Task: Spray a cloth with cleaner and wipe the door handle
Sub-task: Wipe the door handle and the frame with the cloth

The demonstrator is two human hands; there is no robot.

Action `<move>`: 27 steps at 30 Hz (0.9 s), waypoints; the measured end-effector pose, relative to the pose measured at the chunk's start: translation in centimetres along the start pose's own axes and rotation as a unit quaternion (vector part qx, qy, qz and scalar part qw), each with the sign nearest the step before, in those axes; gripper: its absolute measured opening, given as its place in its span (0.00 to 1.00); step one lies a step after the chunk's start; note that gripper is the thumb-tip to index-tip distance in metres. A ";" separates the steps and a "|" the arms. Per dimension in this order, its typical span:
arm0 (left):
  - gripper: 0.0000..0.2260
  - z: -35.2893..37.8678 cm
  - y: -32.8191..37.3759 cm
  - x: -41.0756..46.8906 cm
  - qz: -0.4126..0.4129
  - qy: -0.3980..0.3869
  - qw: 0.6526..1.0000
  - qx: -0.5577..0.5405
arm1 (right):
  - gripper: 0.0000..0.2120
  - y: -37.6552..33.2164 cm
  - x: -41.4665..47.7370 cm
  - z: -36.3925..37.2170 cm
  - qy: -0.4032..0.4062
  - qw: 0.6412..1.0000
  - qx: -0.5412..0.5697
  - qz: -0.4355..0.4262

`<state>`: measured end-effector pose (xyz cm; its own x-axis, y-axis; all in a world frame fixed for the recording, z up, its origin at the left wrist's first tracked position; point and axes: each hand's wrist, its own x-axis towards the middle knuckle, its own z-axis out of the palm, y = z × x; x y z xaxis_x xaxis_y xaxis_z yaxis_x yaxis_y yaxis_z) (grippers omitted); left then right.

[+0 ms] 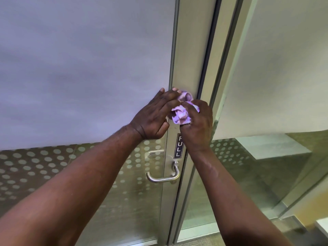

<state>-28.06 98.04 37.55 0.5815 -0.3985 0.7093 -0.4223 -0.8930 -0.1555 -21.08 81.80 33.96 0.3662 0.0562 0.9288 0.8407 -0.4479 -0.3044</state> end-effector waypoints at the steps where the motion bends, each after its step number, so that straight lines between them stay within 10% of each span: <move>1: 0.31 -0.1 0.0 0.0 0.001 -0.005 1.000 -0.001 | 0.16 0.1 -0.3 0.1 0.000 1.000 -0.001 -0.002; 27: 0.32 -0.3 0.2 -0.1 -0.002 -0.036 0.999 -0.003 | 0.25 4.9 -16.7 0.8 -0.343 0.925 -0.107 0.120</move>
<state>-28.41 97.94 37.68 0.6319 -0.4088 0.6584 -0.4237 -0.8936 -0.1481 -22.77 79.42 16.76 0.7616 0.4516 0.4647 0.6300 -0.6840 -0.3677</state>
